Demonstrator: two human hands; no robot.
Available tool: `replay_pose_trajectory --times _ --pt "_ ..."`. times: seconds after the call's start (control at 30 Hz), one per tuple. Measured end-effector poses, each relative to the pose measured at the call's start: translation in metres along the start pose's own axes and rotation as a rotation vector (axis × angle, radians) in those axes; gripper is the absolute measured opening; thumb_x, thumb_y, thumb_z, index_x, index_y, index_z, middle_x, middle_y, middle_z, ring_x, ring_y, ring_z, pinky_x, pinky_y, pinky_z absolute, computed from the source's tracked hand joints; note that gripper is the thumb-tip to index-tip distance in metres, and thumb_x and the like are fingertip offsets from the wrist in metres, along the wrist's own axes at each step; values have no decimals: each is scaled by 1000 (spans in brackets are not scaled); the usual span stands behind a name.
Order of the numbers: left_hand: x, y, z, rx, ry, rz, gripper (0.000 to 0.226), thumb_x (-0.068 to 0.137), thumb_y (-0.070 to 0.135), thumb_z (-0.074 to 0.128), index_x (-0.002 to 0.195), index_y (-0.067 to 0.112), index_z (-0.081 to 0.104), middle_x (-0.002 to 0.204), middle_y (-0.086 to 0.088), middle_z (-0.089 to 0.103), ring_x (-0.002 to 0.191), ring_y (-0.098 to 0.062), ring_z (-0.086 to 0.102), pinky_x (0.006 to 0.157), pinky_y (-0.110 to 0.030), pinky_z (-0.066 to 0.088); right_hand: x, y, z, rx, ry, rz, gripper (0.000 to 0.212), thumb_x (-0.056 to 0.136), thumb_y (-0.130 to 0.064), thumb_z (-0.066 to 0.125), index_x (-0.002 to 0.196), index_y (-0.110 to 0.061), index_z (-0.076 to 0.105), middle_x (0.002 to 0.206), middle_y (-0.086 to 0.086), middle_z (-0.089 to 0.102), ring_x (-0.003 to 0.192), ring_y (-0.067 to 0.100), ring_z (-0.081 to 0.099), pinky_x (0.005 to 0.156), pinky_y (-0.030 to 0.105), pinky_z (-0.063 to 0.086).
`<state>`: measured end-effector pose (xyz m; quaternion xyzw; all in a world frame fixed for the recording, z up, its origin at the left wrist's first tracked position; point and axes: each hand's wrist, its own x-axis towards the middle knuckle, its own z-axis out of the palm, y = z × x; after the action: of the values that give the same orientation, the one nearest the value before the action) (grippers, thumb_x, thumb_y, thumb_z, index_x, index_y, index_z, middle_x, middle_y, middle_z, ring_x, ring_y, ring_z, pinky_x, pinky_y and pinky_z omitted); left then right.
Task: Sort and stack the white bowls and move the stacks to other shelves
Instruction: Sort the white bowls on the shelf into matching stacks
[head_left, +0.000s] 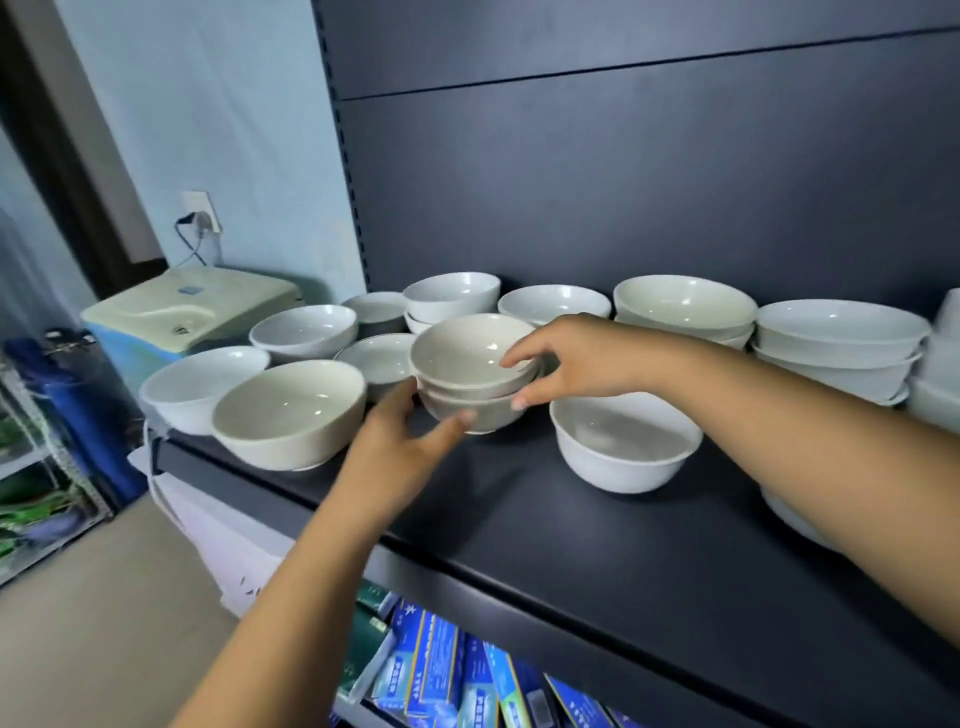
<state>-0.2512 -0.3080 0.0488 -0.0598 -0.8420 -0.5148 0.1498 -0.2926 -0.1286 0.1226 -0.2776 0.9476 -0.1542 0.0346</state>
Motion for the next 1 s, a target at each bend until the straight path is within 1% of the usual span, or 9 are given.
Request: replay_pose_trajectory --times 0.17,0.3,0.37,0.43,0.53,0.77,0.83,0.93,1.0 --pt "8 -30 8 62 -71 -116 82 70 33 77 137 10 34 136 2 43 126 -11 39 101 -26 34 17 1 12 5 53 -21 17 80 -28 68 94 -18 65 103 -3 62 102 15 53 86 26 39" --pt "21 -42 11 66 -74 -148 92 64 37 80 137 10 32 141 -3 43 128 -16 41 106 -32 35 21 6 18 56 195 -27 15 77 -25 72 86 -16 62 119 0 54 111 13 46 75 9 32" --pt "25 -43 11 17 -78 -122 93 62 36 81 138 14 32 140 0 45 128 -15 42 107 -34 36 21 9 18 95 223 7 22 74 -27 74 89 -15 63 115 -3 51 107 11 45 75 6 31" --pt "28 -43 12 -39 -92 -97 91 63 31 82 138 16 33 138 3 47 126 -12 43 106 -31 36 20 12 18 116 232 48 33 71 -34 76 94 -20 57 112 -6 47 106 11 43 82 18 35" --pt "33 -43 14 -108 -92 -68 92 60 30 85 136 17 34 135 6 48 123 -9 45 103 -25 36 18 17 18 150 253 133 62 68 -41 76 119 -23 47 126 -8 39 115 10 39 88 22 31" --pt "42 -45 14 -154 -62 -55 92 56 26 87 133 16 38 129 4 53 117 -10 49 96 -23 39 27 31 21 258 1 209 102 58 -47 77 139 -26 20 135 -7 47 123 17 46 104 39 39" --pt "40 -45 14 -146 -26 -46 96 48 32 87 131 15 41 127 3 56 116 -11 52 98 -27 43 28 31 24 302 40 194 95 53 -44 80 132 -23 30 130 -4 52 119 19 50 102 41 41" --pt "33 -41 13 -132 18 -19 99 43 37 85 130 15 43 126 2 57 116 -12 53 100 -32 44 26 30 28 362 90 120 57 50 -39 80 93 -36 43 111 -3 61 108 19 57 97 44 45" --pt "29 -35 9 -144 58 8 97 47 32 88 131 14 43 125 1 58 116 -13 54 99 -31 45 22 25 25 402 125 65 51 56 -27 82 90 -36 44 108 -5 62 108 16 58 98 43 45"
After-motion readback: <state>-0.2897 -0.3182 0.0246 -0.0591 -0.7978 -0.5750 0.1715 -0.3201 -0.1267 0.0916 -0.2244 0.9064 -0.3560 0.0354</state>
